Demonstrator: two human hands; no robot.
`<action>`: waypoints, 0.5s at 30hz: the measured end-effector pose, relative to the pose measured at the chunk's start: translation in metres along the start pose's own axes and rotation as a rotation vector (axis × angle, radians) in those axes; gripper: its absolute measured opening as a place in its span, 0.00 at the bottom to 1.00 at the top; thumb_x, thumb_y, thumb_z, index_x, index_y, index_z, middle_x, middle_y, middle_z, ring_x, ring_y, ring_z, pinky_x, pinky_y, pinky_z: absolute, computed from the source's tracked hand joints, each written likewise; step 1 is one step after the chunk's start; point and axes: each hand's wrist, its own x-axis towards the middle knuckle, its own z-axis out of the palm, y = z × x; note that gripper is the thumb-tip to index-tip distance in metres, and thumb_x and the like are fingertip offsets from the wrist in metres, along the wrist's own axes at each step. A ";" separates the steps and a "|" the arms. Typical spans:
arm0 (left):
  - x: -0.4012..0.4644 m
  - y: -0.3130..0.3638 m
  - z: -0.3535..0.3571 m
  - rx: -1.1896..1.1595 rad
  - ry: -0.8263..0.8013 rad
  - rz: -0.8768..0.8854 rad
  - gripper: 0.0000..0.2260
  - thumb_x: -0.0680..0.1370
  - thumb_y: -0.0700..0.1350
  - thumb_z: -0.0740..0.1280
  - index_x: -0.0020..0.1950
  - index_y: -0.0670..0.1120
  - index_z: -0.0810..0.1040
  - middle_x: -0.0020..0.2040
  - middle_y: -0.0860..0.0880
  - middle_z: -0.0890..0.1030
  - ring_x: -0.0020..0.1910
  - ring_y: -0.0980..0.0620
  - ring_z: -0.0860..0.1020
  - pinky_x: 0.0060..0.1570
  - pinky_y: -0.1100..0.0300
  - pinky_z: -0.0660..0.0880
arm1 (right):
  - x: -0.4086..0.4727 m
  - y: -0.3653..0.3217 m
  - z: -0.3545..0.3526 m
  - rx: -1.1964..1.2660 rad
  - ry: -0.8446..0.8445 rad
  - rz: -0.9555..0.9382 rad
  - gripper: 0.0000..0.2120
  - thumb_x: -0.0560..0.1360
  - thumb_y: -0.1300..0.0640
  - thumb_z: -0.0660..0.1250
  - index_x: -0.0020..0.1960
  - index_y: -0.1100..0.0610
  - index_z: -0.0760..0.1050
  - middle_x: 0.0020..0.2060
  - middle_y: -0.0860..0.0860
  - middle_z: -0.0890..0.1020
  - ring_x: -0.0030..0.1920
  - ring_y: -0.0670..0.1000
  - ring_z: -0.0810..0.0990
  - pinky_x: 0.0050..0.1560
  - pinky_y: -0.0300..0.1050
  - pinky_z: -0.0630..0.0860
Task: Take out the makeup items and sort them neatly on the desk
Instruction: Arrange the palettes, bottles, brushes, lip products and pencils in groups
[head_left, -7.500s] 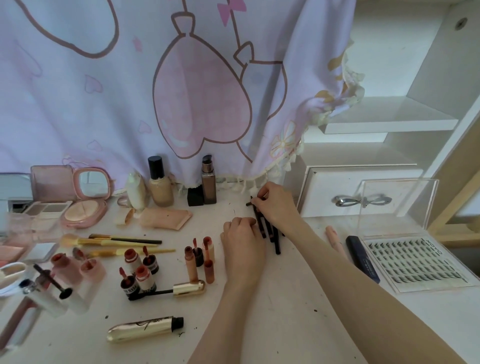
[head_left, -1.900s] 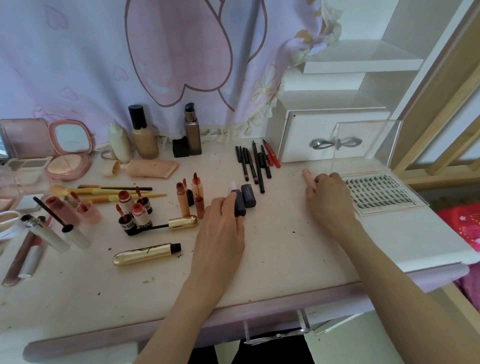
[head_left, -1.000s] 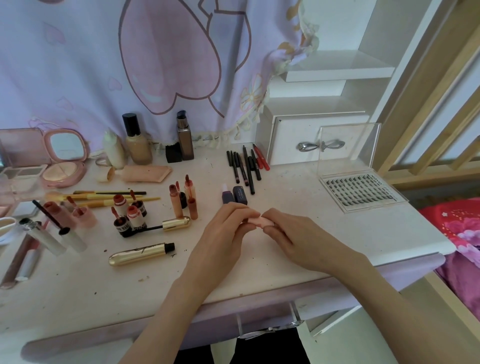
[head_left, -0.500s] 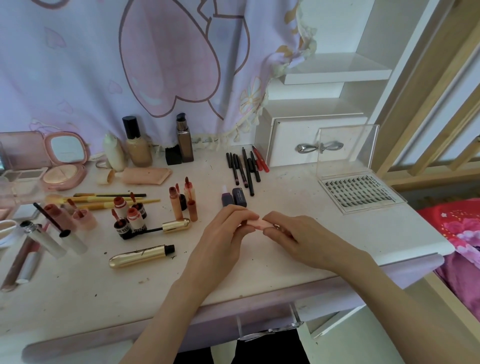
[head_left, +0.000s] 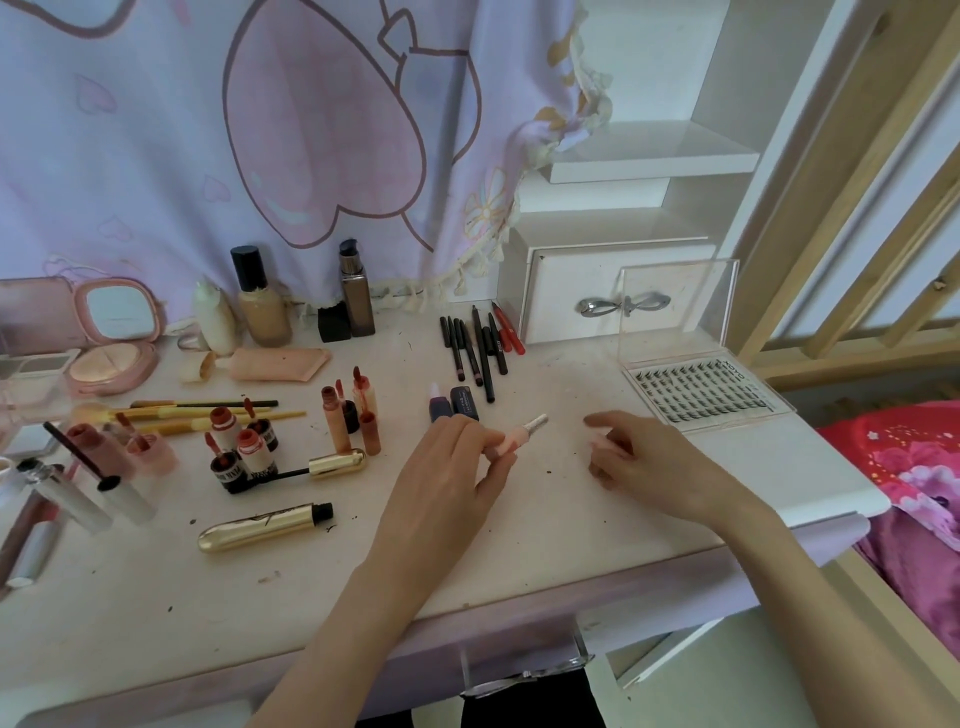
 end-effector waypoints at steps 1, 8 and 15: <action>0.002 0.003 0.004 0.023 -0.002 0.013 0.07 0.70 0.39 0.73 0.45 0.40 0.78 0.39 0.46 0.77 0.35 0.50 0.74 0.34 0.61 0.72 | 0.003 0.000 0.002 0.036 0.065 0.016 0.19 0.78 0.56 0.61 0.68 0.53 0.66 0.36 0.46 0.81 0.37 0.39 0.78 0.42 0.31 0.69; 0.020 0.020 0.026 0.128 0.005 0.013 0.10 0.65 0.36 0.76 0.37 0.40 0.75 0.34 0.45 0.76 0.32 0.47 0.74 0.31 0.57 0.76 | 0.030 -0.002 0.023 0.049 0.421 0.076 0.11 0.75 0.48 0.62 0.53 0.53 0.75 0.34 0.50 0.82 0.41 0.50 0.80 0.39 0.41 0.68; 0.034 0.026 0.042 0.182 -0.067 -0.043 0.14 0.60 0.36 0.78 0.35 0.42 0.74 0.31 0.47 0.75 0.29 0.49 0.74 0.27 0.61 0.72 | 0.050 -0.001 0.025 0.059 0.428 0.161 0.16 0.76 0.50 0.62 0.60 0.55 0.73 0.38 0.50 0.77 0.43 0.52 0.75 0.43 0.41 0.66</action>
